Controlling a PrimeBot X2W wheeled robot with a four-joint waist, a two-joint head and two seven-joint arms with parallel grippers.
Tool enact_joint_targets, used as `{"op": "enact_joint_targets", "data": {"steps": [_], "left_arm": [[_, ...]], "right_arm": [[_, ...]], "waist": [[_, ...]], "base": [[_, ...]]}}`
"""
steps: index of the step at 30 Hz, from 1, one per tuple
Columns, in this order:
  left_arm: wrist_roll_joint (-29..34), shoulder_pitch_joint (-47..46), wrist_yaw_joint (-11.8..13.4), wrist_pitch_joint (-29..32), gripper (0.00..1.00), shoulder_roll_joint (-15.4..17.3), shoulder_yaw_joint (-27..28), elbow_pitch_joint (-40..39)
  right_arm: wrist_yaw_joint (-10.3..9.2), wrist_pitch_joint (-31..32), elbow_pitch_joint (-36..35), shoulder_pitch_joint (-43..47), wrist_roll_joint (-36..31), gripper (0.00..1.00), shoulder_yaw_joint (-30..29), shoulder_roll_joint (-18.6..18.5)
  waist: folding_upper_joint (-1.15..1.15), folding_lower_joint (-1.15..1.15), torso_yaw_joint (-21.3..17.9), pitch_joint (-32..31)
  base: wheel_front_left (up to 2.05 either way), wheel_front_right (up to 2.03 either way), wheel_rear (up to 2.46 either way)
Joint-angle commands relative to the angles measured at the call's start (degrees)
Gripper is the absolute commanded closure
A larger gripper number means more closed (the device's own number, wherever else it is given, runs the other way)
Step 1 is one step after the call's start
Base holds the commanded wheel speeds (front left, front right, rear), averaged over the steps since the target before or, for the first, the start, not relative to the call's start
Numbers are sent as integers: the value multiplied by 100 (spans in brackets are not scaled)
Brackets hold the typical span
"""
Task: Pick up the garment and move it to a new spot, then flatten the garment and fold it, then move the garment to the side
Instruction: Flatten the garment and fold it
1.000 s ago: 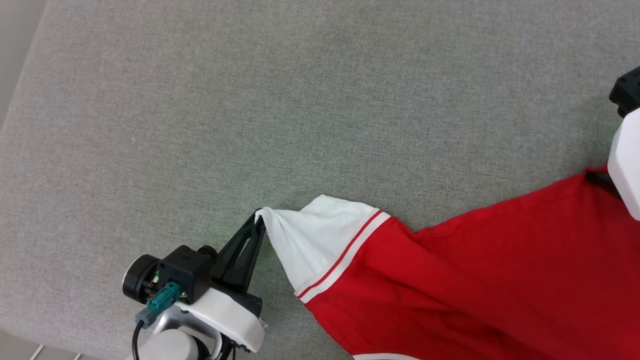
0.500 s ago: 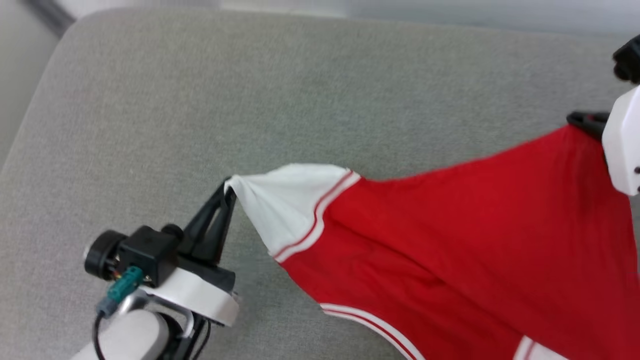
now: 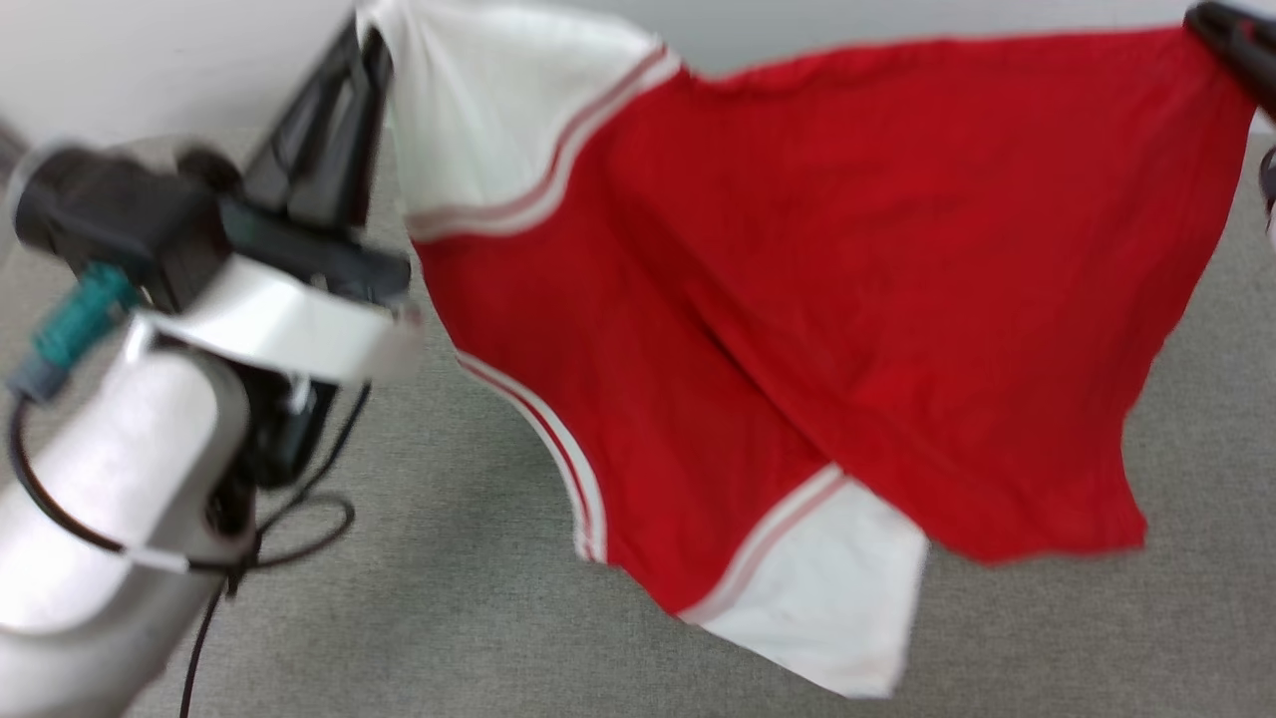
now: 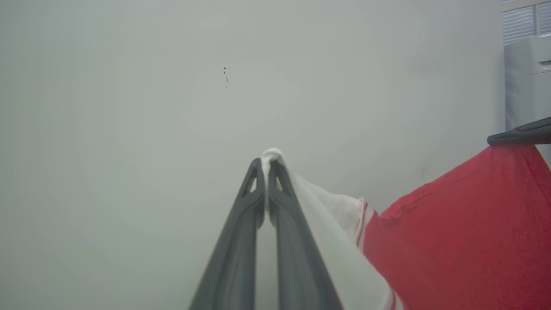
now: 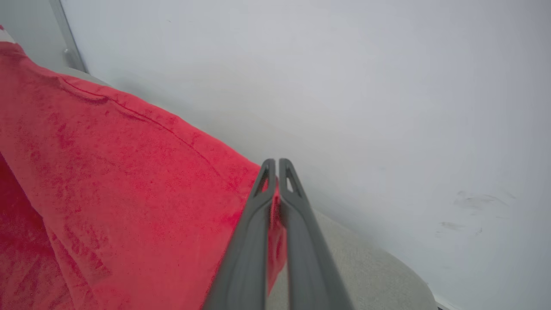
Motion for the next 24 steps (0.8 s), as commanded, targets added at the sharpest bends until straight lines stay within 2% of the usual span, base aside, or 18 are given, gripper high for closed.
{"op": "enact_joint_targets", "data": {"steps": [1,10,16,24], "left_arm": [[7,-228,-56,35,100,-28,39,40],[118,-2454,-615,281,100,-332,236,1006],[236,-4099,-1019,341,100,-593,317,1945],[375,-5933,-1442,151,100,-899,409,3211]], "right_arm": [[-3,-102,28,-153,-90,100,-81,79],[-3,-368,568,-1485,-1117,100,-678,747],[-3,-304,1044,-2799,-1738,100,-766,1115],[-3,-654,1903,-4468,-2352,100,-736,1625]], "waist": [[0,1,-56,75],[0,1,-127,717],[0,1,-85,1264],[0,1,-74,1862]], "base": [[0,0,0],[0,0,0],[0,0,0],[0,0,0]]}}
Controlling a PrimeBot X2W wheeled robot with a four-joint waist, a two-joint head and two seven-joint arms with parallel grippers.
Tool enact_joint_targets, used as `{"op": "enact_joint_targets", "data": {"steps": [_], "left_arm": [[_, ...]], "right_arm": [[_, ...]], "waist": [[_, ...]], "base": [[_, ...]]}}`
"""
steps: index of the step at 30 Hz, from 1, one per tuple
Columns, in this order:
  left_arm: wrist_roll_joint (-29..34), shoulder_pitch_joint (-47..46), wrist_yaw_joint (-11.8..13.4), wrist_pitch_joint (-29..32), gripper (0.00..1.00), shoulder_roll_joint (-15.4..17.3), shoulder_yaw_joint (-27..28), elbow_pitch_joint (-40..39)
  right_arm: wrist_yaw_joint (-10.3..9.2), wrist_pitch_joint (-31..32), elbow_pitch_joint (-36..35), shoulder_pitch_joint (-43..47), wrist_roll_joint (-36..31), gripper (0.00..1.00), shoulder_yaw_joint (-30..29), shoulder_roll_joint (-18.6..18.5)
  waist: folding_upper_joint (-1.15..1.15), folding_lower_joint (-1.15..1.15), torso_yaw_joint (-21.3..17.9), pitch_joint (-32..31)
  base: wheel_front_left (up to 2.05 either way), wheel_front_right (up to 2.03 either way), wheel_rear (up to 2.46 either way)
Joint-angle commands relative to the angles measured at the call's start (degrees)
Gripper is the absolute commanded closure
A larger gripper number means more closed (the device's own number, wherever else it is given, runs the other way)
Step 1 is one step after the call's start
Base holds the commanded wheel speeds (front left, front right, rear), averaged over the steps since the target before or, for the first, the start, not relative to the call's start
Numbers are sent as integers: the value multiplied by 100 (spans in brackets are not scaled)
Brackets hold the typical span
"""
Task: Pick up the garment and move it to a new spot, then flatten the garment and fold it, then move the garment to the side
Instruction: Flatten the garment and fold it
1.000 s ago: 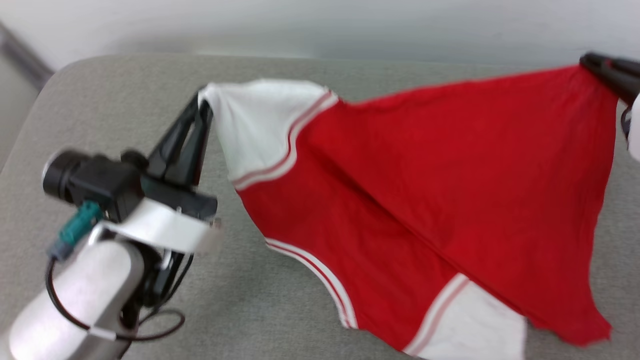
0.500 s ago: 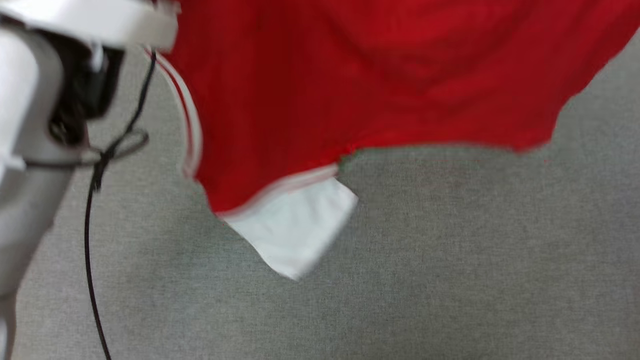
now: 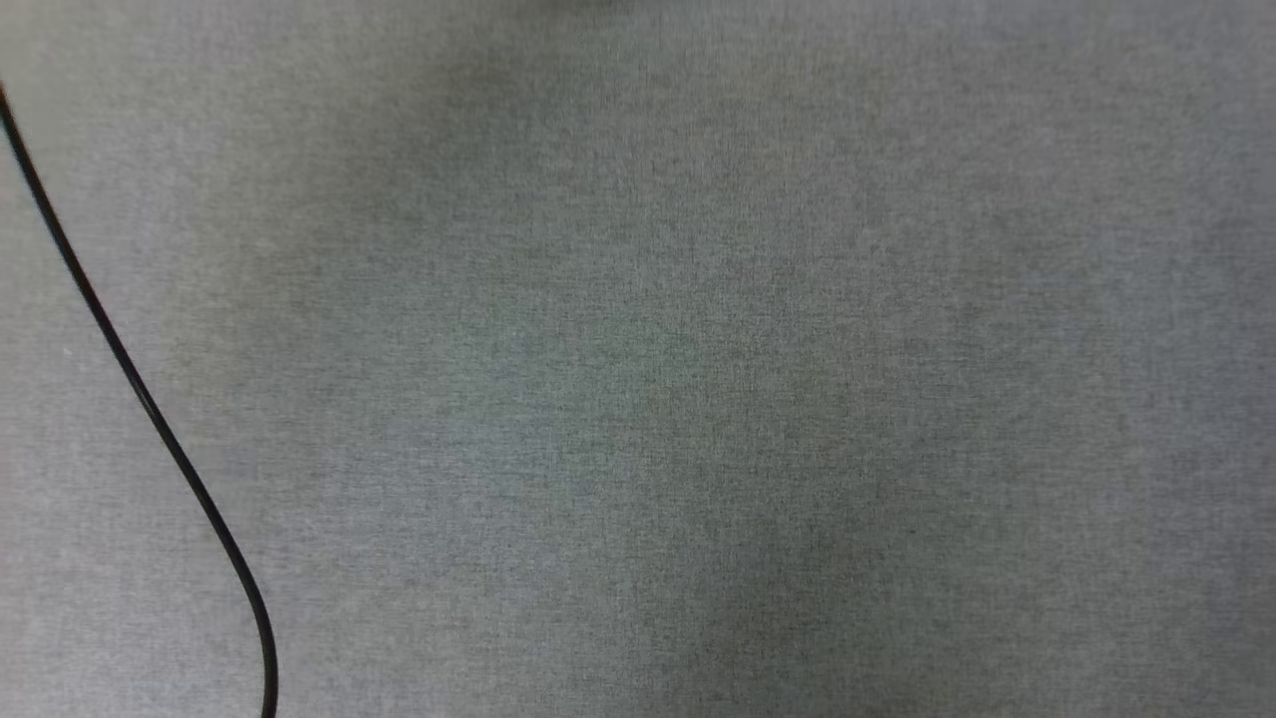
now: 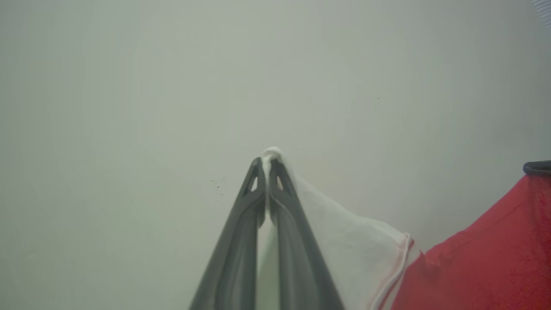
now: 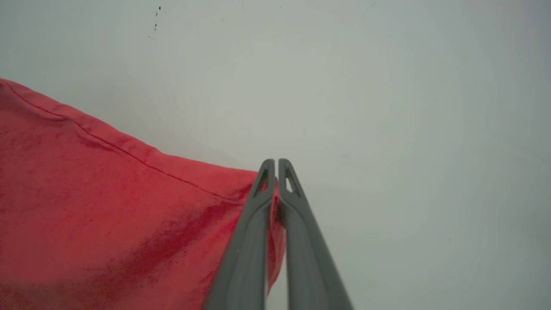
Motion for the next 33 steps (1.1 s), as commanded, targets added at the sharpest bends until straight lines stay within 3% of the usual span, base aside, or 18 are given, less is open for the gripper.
{"op": "enact_joint_targets", "data": {"steps": [1,8,17,23,28,33], "left_arm": [[-36,-175,-49,-43,100,-61,24,142],[-14,-660,-350,-230,100,-167,-40,1134],[-100,306,-519,-386,100,-233,-138,1638],[-63,1622,-557,-396,100,-168,77,1126],[11,3030,-563,-397,100,-147,280,439],[109,4667,-396,-389,100,-146,264,-287]], "right_arm": [[-4,-63,142,-194,-45,100,30,91],[-4,-402,919,-646,-72,100,324,364],[-4,-946,1645,95,341,100,997,535],[-4,-1360,1762,1009,818,100,1558,585],[-4,-1556,1514,1942,1279,100,2102,366],[-4,-1695,1132,2964,1702,100,2528,76]], "waist": [[0,-1,-11,211],[0,-1,-15,572],[0,-1,-119,673],[0,-1,-199,359],[0,-1,-148,-97],[0,-1,-65,-664]], "base": [[0,0,0],[0,0,0],[0,0,0],[0,0,0],[0,0,0],[0,0,0]]}}
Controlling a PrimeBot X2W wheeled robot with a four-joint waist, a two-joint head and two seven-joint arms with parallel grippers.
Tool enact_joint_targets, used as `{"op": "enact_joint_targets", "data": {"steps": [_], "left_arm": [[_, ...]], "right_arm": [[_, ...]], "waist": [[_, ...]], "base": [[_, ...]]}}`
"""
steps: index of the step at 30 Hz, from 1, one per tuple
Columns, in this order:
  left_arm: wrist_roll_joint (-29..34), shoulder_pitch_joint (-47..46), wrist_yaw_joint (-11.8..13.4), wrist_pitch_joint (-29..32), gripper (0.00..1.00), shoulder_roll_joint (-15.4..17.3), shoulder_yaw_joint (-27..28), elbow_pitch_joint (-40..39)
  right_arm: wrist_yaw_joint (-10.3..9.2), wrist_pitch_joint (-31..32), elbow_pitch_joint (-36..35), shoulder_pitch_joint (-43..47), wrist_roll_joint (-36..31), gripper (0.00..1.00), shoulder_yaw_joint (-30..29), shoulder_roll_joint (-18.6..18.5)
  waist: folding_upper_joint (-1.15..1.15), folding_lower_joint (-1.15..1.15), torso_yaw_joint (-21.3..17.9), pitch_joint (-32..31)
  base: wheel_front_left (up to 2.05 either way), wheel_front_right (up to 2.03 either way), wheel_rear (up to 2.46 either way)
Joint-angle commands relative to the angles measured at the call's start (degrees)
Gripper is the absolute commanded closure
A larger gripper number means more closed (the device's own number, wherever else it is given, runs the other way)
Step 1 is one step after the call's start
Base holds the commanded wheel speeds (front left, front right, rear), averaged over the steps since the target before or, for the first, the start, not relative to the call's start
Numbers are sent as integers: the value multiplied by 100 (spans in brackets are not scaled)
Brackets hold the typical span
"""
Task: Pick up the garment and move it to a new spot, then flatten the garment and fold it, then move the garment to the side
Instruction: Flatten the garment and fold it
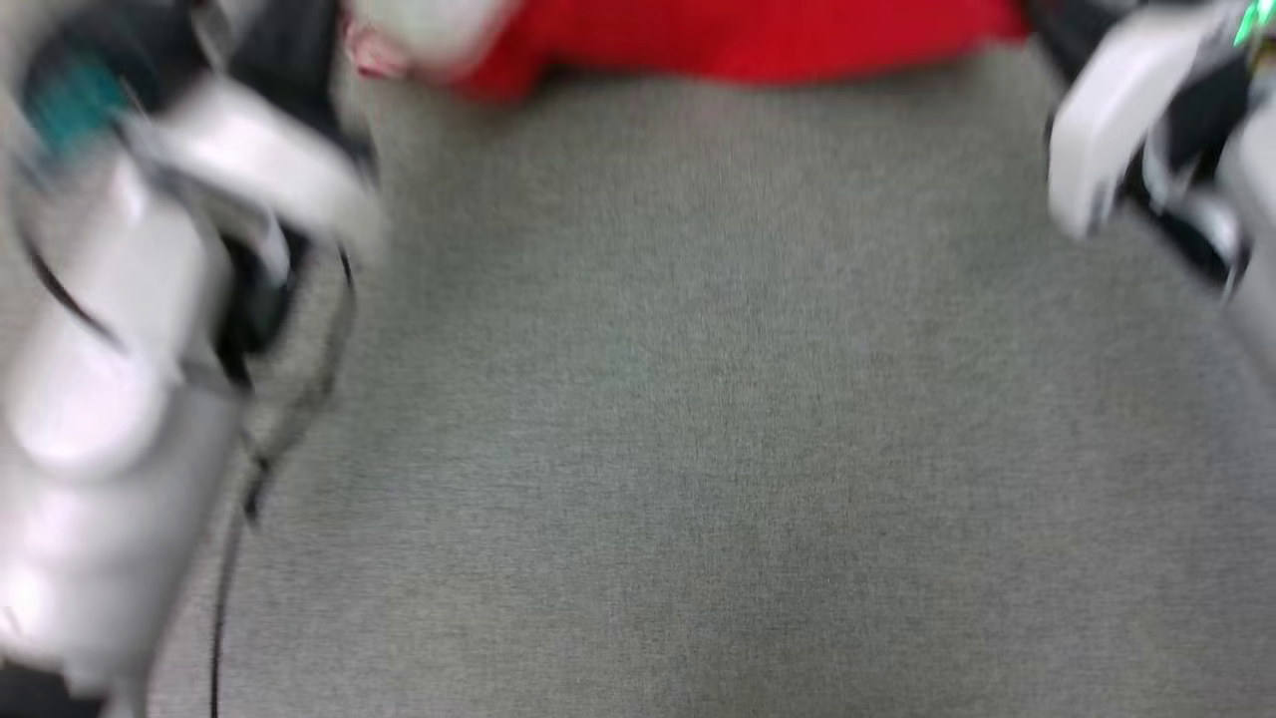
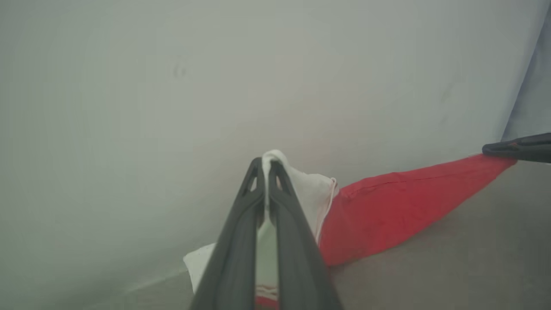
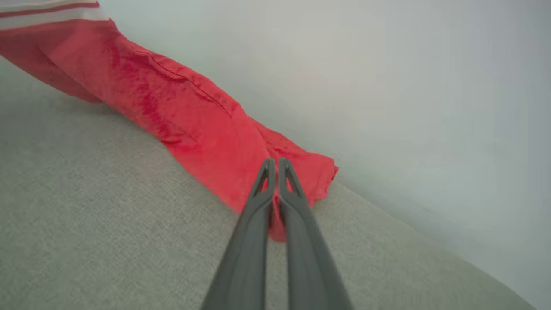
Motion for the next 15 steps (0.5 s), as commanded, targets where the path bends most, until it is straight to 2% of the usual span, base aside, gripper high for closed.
{"op": "enact_joint_targets", "data": {"steps": [1,8,15], "left_arm": [[45,518,94,-18,100,18,-24,-209],[-148,2566,451,-16,100,147,-78,-877],[-403,4385,730,83,100,371,-272,-1228]], "right_arm": [[-4,-37,-141,377,127,100,105,-147],[-4,-134,-604,2011,578,100,333,-629],[-3,-191,-996,3508,804,100,176,-916]], "waist": [[0,0,95,-443],[0,0,174,-1181],[0,0,100,-1807]], "base": [[0,0,0],[0,0,0],[0,0,0]]}}
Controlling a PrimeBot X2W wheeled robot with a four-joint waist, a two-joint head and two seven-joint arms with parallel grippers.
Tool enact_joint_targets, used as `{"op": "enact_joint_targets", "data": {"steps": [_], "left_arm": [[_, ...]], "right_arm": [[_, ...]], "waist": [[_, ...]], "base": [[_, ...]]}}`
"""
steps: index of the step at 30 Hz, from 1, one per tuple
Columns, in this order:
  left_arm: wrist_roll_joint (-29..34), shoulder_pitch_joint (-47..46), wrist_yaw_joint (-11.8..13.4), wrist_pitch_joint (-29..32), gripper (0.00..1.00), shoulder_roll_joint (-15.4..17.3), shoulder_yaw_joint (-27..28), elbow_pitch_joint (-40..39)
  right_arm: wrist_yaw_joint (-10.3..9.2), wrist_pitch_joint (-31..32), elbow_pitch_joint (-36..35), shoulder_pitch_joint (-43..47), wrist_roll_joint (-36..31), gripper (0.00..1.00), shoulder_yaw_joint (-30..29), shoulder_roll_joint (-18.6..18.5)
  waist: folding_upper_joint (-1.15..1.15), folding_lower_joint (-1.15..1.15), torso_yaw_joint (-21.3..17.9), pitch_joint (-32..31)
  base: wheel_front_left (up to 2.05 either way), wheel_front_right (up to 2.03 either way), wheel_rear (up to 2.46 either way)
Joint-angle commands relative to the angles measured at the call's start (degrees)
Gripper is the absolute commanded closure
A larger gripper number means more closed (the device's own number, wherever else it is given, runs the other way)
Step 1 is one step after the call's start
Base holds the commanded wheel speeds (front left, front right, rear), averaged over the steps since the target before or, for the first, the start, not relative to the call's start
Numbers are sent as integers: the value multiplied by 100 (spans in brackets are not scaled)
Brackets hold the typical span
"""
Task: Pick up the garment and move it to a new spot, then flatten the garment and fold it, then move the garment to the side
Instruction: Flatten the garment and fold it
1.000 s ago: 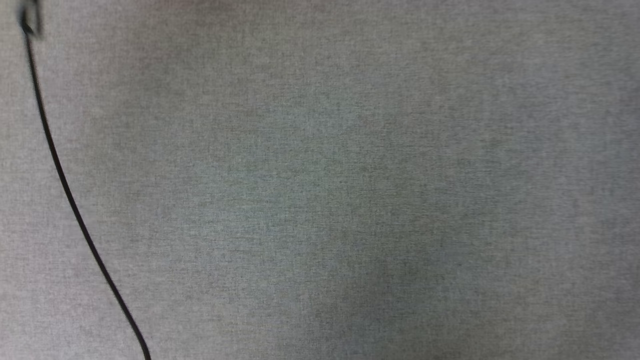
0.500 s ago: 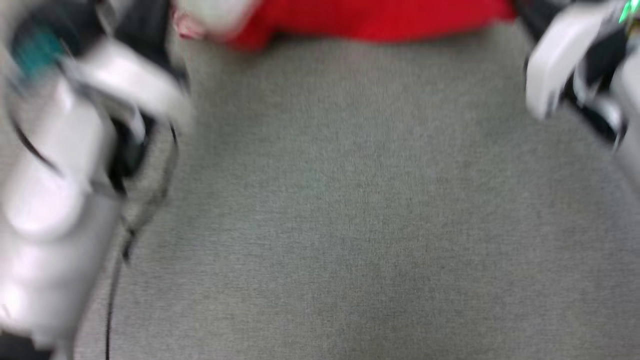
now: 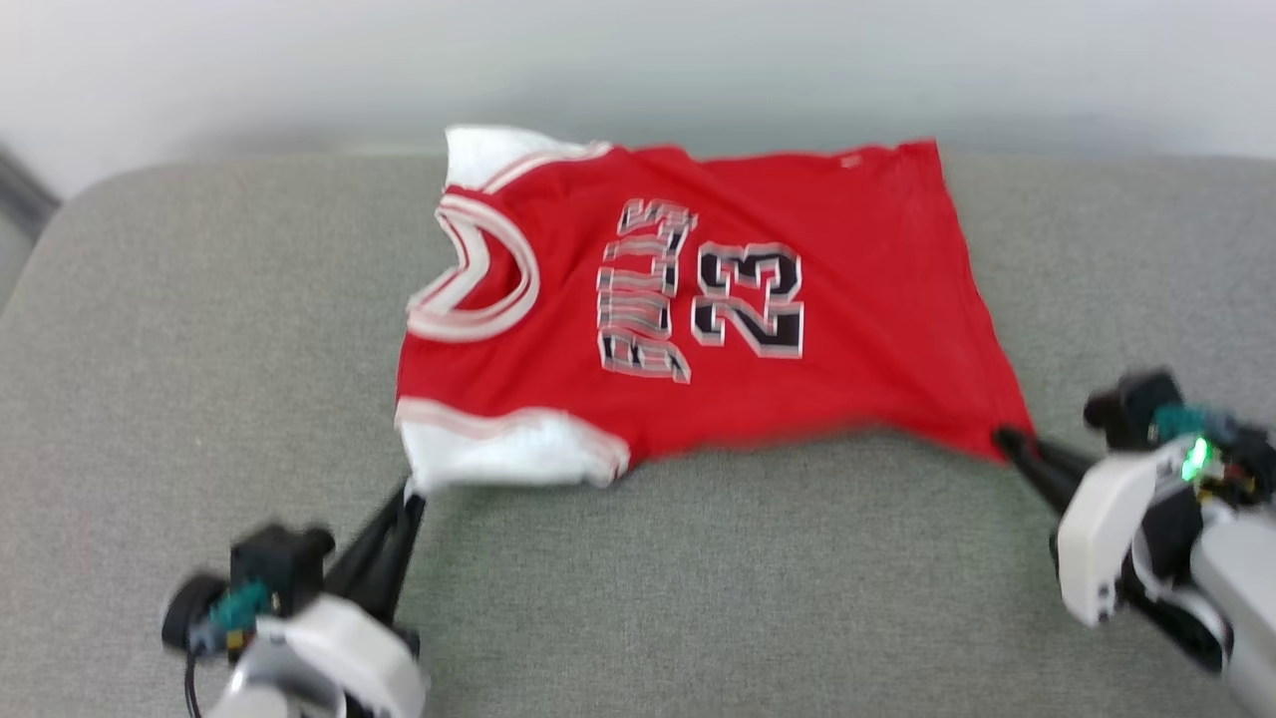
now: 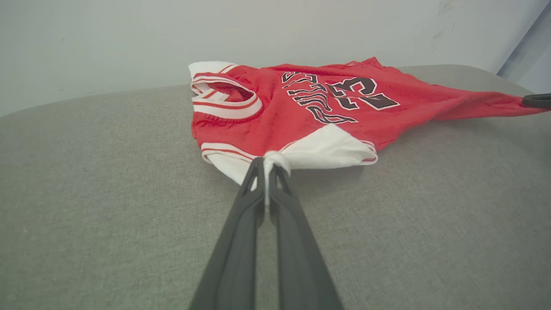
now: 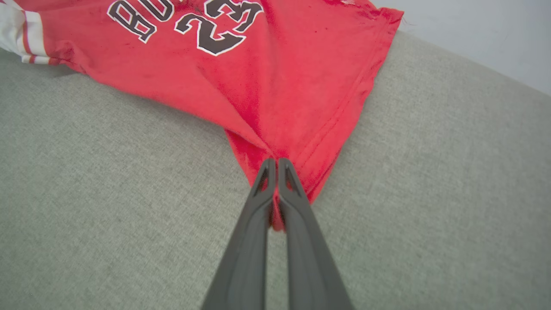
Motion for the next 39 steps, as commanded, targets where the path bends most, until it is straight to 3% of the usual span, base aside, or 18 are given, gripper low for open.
{"op": "enact_joint_targets", "data": {"steps": [1,14,24,28,39], "left_arm": [[-107,407,70,19,100,18,-41,-70],[-838,2635,674,174,100,239,118,-768],[-1006,3375,737,395,100,446,-40,-1077],[-890,3191,742,340,100,471,-31,-1124],[-293,1407,286,714,100,652,-139,-1071]], "right_arm": [[-3,-14,-116,396,-15,100,-64,-75],[-3,106,-705,2697,-78,100,-887,-299],[-3,515,-1366,4026,-332,100,-1899,-282],[-3,783,-1656,4237,-520,100,-2239,-195],[-2,1214,-2122,3849,-832,100,-3011,187]], "waist": [[0,2,-50,-357],[0,2,-115,-1102],[0,2,-54,-1173],[0,2,-48,-1166],[0,2,-1,-961]], "base": [[0,0,0],[0,0,0],[0,0,0],[0,0,0],[0,0,0]]}}
